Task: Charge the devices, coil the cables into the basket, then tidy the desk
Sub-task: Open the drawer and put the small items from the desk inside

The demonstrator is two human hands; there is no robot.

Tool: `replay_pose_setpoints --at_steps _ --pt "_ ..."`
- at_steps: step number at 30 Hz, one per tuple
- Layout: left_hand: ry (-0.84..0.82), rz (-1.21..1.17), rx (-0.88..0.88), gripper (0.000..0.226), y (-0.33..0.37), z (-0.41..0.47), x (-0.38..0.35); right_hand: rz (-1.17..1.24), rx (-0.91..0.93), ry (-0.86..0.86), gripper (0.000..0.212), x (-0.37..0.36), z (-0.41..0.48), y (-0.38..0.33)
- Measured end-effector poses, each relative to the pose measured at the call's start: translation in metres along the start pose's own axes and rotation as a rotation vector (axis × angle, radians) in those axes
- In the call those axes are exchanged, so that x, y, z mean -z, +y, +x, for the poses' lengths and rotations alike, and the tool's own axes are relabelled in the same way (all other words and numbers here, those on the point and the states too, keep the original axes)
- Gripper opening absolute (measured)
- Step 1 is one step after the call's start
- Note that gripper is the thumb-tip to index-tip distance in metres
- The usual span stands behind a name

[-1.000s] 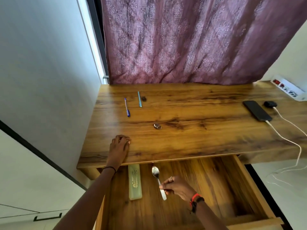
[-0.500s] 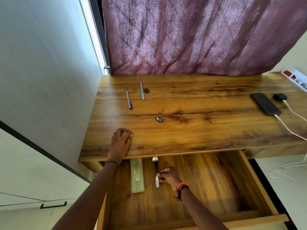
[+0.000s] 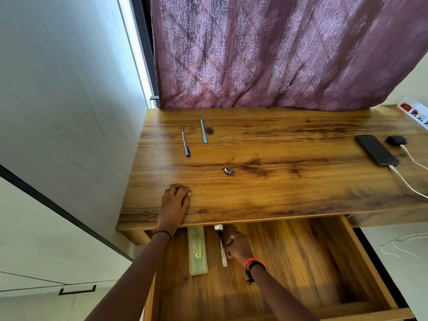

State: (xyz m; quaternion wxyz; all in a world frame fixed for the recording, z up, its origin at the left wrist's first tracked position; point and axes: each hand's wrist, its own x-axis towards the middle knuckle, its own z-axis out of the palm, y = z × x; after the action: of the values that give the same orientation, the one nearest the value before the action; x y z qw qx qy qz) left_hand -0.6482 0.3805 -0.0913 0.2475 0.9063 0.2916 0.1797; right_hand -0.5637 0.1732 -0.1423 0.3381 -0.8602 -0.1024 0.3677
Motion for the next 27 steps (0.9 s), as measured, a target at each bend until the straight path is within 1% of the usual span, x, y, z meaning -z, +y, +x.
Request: replay_pose_setpoints --at_steps 4,6,8,11,15,16,17,18,19,21,22,23,25,27 --pt "-0.003 -0.007 -0.002 0.023 -0.001 0.002 0.0 -0.074 0.034 0.002 0.028 0.005 -0.006 -0.007" --pt "-0.005 -0.032 -0.006 0.021 -0.002 0.003 0.001 -0.122 0.053 -0.024 0.029 0.016 -0.011 -0.014" --pt "0.003 -0.028 -0.011 0.022 -0.003 0.007 0.003 -0.158 0.044 -0.098 0.026 0.031 -0.016 -0.026" --pt "0.029 0.04 0.033 0.031 -0.003 0.015 0.004 -0.218 -0.026 -0.252 0.018 0.062 -0.026 -0.055" --pt "0.05 0.084 0.08 0.034 -0.007 0.027 0.002 -0.354 -0.126 -0.474 0.028 0.111 -0.039 -0.108" --pt "0.052 0.103 0.082 0.033 -0.007 0.027 0.001 -0.379 -0.139 -0.516 0.029 0.121 -0.04 -0.12" --pt "0.056 0.121 0.084 0.032 -0.007 0.028 0.001 -0.378 -0.136 -0.524 0.029 0.128 -0.04 -0.132" --pt "0.063 0.134 0.086 0.031 -0.006 0.028 0.0 -0.347 -0.114 -0.491 0.03 0.133 -0.037 -0.141" --pt "0.071 0.14 0.084 0.03 -0.005 0.028 0.0 -0.288 -0.076 -0.417 0.03 0.136 -0.031 -0.149" --pt "0.075 0.136 0.079 0.03 -0.005 0.027 0.0 -0.154 0.03 -0.171 0.027 0.137 -0.01 -0.159" --pt "0.07 0.127 0.079 0.03 -0.005 0.027 0.0 -0.125 0.09 -0.04 0.024 0.135 0.001 -0.163" --pt "0.065 0.12 0.081 0.03 -0.006 0.026 0.0 -0.138 0.144 0.073 0.02 0.133 0.014 -0.164" --pt "0.06 0.115 0.084 0.031 -0.008 0.027 0.001 -0.207 0.218 0.227 0.011 0.124 0.038 -0.166" --pt "0.058 0.106 0.087 0.031 -0.009 0.027 0.0 -0.219 0.234 0.284 0.016 0.116 0.057 -0.164"
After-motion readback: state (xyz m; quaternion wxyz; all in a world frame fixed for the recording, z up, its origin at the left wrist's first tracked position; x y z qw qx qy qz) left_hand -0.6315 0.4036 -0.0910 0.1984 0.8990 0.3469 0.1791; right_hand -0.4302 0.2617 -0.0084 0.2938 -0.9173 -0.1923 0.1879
